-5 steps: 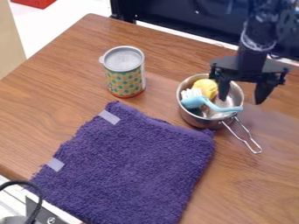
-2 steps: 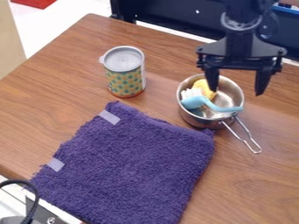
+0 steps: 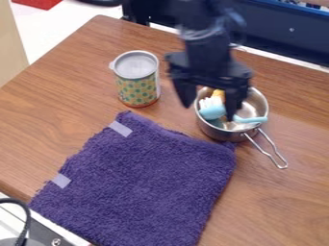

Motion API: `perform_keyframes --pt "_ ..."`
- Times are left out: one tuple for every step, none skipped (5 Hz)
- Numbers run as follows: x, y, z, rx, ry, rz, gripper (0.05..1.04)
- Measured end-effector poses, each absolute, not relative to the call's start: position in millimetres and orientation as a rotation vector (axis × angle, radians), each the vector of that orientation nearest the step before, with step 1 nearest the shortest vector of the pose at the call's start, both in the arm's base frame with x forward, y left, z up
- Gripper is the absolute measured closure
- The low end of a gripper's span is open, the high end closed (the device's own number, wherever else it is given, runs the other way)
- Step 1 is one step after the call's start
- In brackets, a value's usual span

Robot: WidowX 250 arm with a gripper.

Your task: Moved silver pot top of purple clothe

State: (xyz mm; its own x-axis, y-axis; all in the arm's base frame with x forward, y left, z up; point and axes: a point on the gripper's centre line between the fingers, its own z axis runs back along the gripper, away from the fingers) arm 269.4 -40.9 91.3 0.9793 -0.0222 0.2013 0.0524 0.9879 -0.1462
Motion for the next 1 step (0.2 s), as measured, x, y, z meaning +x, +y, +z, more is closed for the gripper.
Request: perform_keyframes --pt "250.5 -16.5 83.5 -0.094 -0.168 -0.049 0.085"
